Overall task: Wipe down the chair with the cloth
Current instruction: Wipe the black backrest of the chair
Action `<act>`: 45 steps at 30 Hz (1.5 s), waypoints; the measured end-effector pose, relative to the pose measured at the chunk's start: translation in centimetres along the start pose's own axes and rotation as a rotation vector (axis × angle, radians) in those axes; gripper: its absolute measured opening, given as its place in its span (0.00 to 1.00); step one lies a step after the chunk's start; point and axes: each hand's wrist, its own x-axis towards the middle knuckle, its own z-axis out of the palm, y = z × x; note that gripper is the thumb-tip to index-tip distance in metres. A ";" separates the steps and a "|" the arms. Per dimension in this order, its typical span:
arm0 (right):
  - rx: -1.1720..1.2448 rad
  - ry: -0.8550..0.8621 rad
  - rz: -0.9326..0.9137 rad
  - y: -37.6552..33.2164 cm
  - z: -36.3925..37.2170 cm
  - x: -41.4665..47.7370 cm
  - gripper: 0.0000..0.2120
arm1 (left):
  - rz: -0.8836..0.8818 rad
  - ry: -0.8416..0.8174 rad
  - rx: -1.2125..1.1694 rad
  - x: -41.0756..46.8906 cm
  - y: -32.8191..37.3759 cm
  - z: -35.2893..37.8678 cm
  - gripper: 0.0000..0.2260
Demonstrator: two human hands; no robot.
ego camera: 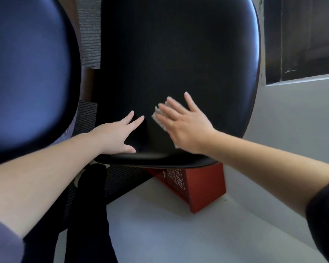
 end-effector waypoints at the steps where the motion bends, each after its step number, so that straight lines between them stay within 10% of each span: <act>1: -0.018 -0.001 0.023 1.3 -0.3 0.9 0.31 | -0.001 0.007 -0.012 0.3 0.0 -0.2 0.47; 28: -0.059 0.292 0.527 18.0 -6.3 17.4 0.26 | 0.004 0.255 -0.346 7.3 -0.8 -7.0 0.47; 45: -0.190 0.048 -0.032 11.2 -2.5 16.9 0.29 | -0.210 0.235 -0.472 7.2 -0.8 -4.8 0.49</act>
